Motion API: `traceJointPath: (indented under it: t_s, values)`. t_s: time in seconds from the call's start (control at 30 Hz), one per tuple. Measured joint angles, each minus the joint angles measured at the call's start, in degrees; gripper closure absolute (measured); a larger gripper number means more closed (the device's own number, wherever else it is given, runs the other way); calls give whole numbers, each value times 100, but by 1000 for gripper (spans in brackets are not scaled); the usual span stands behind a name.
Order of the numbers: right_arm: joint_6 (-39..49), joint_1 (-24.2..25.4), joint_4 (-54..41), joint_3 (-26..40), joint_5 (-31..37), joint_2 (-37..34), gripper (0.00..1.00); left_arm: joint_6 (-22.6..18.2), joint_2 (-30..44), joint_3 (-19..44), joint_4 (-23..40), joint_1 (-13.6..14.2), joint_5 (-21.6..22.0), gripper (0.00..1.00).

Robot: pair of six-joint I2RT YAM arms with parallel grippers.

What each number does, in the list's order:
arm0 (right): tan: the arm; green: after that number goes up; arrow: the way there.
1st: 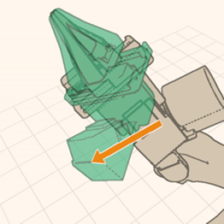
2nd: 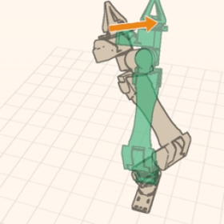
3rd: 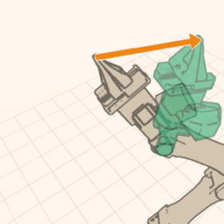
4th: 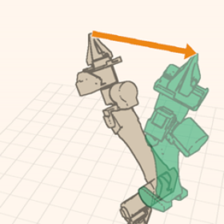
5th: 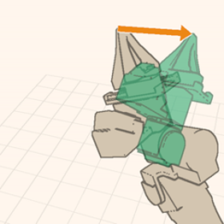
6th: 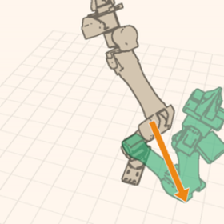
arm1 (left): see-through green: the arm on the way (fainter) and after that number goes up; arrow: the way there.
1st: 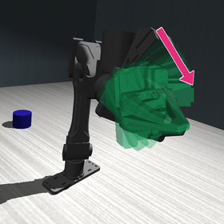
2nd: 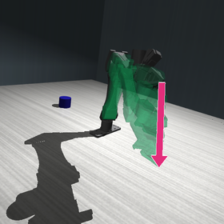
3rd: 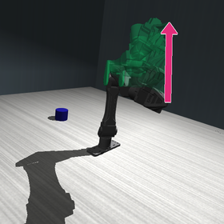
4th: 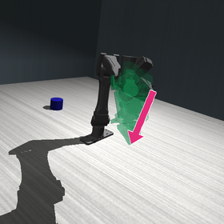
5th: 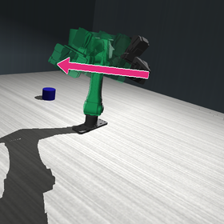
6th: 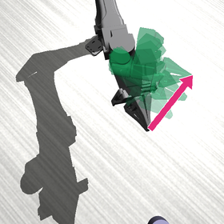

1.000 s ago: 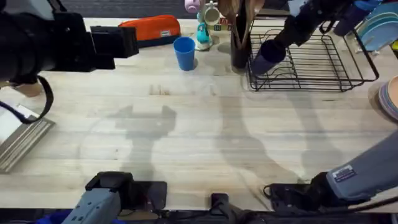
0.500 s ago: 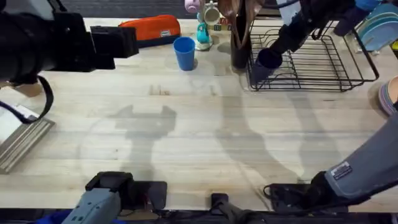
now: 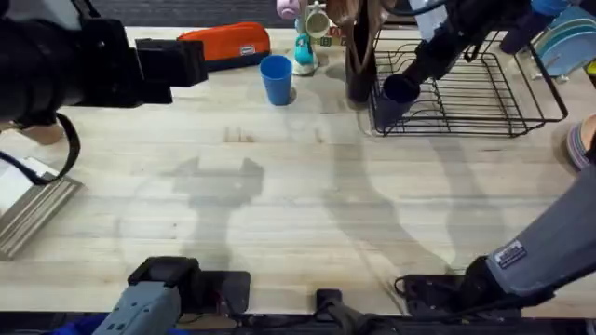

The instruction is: Pick up the cup on the table and put them onto the rack.

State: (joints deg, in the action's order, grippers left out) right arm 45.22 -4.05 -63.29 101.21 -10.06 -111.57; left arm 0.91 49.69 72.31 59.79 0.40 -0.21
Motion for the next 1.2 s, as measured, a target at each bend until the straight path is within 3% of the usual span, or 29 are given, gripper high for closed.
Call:
traceJointPath:
  t_s: [0.33,0.5,0.83,1.2]
  values:
    - [-9,0,-39,0,2,0,707,0,0,0,0,0,0,8]
    - [-2,0,-57,0,2,0,550,0,0,0,0,0,0,7]
    - [-3,0,-146,0,2,0,487,0,0,0,0,0,0,7]
    - [-3,0,-251,0,2,0,490,2,2,0,0,0,0,6]
